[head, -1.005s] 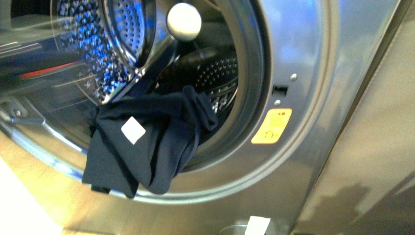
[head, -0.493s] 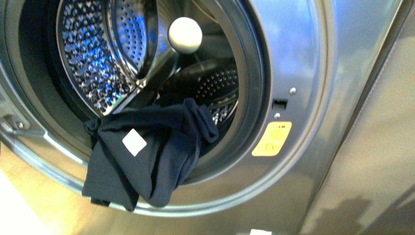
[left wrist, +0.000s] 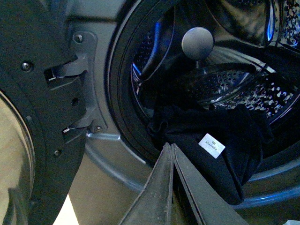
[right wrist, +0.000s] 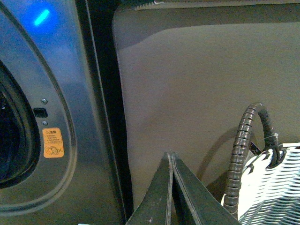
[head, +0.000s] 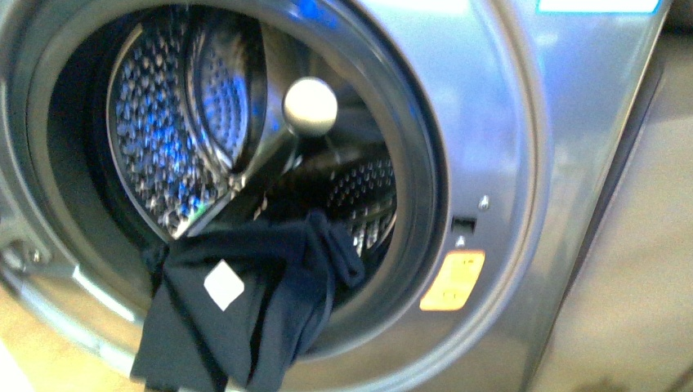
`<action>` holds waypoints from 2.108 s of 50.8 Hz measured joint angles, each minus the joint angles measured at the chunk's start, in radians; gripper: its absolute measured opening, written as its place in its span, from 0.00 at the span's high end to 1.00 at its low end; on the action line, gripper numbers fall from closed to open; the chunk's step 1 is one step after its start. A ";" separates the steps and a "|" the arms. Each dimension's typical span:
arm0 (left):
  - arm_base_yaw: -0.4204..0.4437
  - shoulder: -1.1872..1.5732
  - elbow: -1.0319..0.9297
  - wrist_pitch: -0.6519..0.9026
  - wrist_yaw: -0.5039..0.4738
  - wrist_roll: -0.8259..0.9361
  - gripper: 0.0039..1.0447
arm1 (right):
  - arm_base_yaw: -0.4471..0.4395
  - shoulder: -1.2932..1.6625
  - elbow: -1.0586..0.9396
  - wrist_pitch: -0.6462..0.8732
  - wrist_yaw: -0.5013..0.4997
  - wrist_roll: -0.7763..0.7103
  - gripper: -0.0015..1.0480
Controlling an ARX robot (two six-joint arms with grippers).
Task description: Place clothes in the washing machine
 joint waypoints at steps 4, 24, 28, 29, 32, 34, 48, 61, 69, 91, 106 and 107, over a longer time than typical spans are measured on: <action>0.000 -0.034 0.000 -0.035 0.000 0.000 0.97 | 0.000 0.000 0.000 0.000 0.000 0.000 0.98; 0.000 -0.173 0.000 -0.171 0.000 0.000 0.97 | 0.000 0.000 0.000 0.000 0.000 0.000 0.98; 0.000 -0.190 0.000 -0.189 0.000 0.000 0.97 | 0.000 0.000 0.000 0.000 0.000 0.000 0.98; 0.000 -0.195 0.000 -0.194 0.000 0.000 0.97 | 0.000 0.000 0.000 0.000 0.000 0.000 0.98; 0.000 -0.211 0.000 -0.210 0.000 0.000 0.97 | 0.000 0.000 0.000 0.000 0.000 0.000 0.98; 0.000 -0.221 0.000 -0.220 0.000 0.000 0.97 | 0.000 0.000 0.000 0.000 0.000 0.000 0.98; 0.000 -0.385 0.000 -0.390 0.000 0.000 0.97 | 0.000 0.000 0.000 0.000 0.000 0.000 0.98; 0.000 -0.385 0.000 -0.391 0.000 0.000 0.97 | 0.000 0.000 0.000 0.000 0.000 0.000 0.98; 0.000 -0.385 0.000 -0.391 0.000 -0.001 0.76 | 0.000 0.000 0.000 0.000 0.000 -0.001 0.81; 0.000 -0.385 0.000 -0.391 0.000 -0.001 0.07 | 0.000 0.000 0.000 0.000 0.000 -0.001 0.14; 0.000 -0.385 0.000 -0.391 0.000 0.000 0.06 | 0.000 0.000 0.000 0.000 0.000 0.000 0.07; 0.000 -0.386 0.000 -0.391 0.000 0.000 0.06 | 0.000 0.000 0.000 0.000 0.001 0.000 0.07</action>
